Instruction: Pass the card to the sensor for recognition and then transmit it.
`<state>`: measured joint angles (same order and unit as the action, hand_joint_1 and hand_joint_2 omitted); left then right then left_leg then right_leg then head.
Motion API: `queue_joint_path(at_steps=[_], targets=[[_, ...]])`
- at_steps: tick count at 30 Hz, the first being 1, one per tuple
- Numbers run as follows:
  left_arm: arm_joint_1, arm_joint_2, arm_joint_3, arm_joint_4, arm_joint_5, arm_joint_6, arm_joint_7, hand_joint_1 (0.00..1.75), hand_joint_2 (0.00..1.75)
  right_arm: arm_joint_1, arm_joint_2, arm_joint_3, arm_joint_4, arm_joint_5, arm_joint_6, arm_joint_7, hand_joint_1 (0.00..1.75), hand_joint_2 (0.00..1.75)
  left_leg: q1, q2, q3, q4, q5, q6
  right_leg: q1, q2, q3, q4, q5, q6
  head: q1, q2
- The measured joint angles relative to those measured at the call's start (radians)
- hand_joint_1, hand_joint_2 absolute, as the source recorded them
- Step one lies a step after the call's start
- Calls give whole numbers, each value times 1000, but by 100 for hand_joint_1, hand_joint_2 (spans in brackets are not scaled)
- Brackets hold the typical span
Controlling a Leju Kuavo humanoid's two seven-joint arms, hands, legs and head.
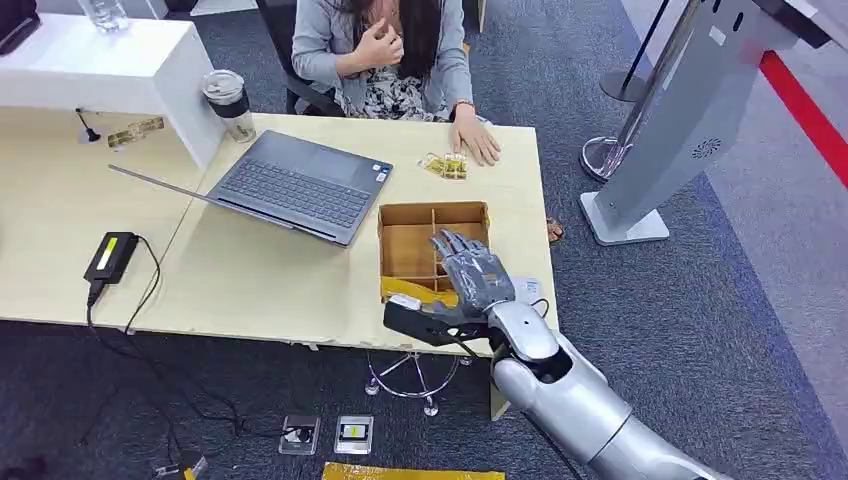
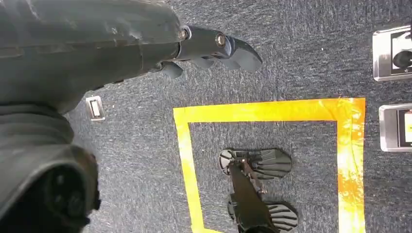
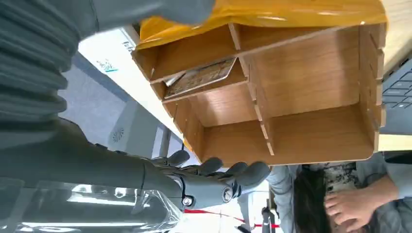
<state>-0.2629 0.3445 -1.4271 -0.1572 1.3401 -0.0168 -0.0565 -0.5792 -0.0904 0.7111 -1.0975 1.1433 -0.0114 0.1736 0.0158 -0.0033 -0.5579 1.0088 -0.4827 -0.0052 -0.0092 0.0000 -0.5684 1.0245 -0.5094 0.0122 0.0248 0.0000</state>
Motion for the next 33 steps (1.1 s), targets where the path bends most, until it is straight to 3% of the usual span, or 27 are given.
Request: queue_joint_path(at_steps=[24,25,30,31,32,33], targets=[[1,3,0,0,0,7,0,0,0,-18,-15,3,58,2,-13,-16,2,175,0,0,0,0,0,0,0,0,0,0,0,0,0,0],[1,3,0,0,0,7,0,0,0,-19,-15,3,60,2,-14,-16,175,175,0,0,0,0,0,0,0,0,0,0,0,0,0,0],[1,2,0,0,0,7,3,0,0,-19,-15,3,74,-1,-13,-18,175,175,0,0,0,0,0,0,0,0,0,0,0,0,0,0],[1,2,0,0,0,7,5,0,0,-19,-15,3,76,-1,-13,-18,155,175,0,0,0,0,0,0,0,0,0,0,0,0,0,0],[1,2,0,0,0,7,5,0,0,-18,-15,3,78,-2,-12,-18,89,175,0,0,0,0,0,0,0,0,0,0,0,0,0,0],[1,2,0,0,0,7,5,0,0,-18,-14,3,81,-3,-12,-18,61,175,0,0,0,0,0,0,0,0,0,0,0,0,0,0]])
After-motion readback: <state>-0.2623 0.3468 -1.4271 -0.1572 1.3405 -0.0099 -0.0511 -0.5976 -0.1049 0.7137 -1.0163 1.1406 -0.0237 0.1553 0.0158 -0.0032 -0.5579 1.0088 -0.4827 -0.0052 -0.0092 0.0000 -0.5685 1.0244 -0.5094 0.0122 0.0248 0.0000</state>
